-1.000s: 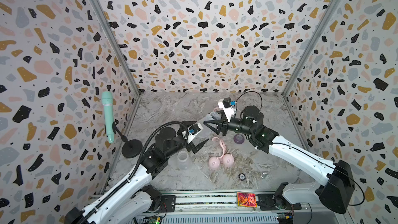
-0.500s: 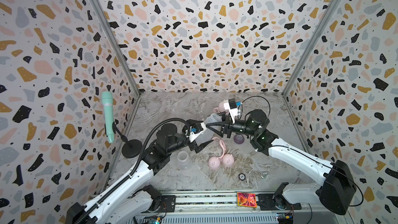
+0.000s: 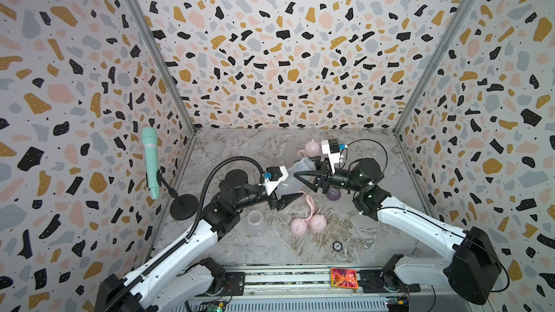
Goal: Assemble the baby bottles
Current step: Pick up the baby bottle from the center of the board.
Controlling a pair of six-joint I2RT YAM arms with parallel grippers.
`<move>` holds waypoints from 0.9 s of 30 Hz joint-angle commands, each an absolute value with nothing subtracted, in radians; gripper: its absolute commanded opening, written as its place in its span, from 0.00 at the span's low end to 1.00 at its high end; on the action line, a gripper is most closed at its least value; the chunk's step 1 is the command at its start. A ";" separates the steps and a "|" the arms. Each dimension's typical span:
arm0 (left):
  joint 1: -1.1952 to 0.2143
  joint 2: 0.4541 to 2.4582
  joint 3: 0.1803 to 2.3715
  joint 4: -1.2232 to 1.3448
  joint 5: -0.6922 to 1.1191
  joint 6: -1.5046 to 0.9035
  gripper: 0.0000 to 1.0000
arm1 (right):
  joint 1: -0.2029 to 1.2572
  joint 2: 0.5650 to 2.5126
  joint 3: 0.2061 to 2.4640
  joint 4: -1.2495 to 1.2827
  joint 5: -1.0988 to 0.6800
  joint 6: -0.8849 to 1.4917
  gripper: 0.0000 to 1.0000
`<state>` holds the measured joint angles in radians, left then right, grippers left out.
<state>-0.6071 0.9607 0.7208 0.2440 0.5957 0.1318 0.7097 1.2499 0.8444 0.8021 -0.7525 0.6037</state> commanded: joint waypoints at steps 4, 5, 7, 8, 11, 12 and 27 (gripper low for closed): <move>-0.603 0.938 0.759 0.350 0.626 0.053 0.63 | 0.735 1.232 0.830 0.864 -0.856 0.598 0.36; -0.603 0.933 0.757 0.350 0.625 0.049 0.61 | 0.736 1.237 0.830 0.848 -0.856 0.587 0.37; -0.603 0.923 0.752 0.346 0.614 0.045 0.59 | 0.736 1.237 0.830 0.814 -0.850 0.568 0.45; -0.603 0.918 0.750 0.340 0.598 0.049 0.57 | 0.736 1.233 0.832 0.784 -0.838 0.549 0.52; -0.603 0.913 0.760 0.277 0.490 0.055 0.49 | 0.736 1.202 0.854 0.647 -0.778 0.465 0.68; -0.602 0.914 0.769 0.235 0.450 0.067 0.46 | 0.736 1.189 0.863 0.598 -0.755 0.434 0.72; -0.603 0.816 0.698 0.115 0.197 0.115 0.38 | 0.479 1.058 1.020 -0.285 -0.048 0.267 0.89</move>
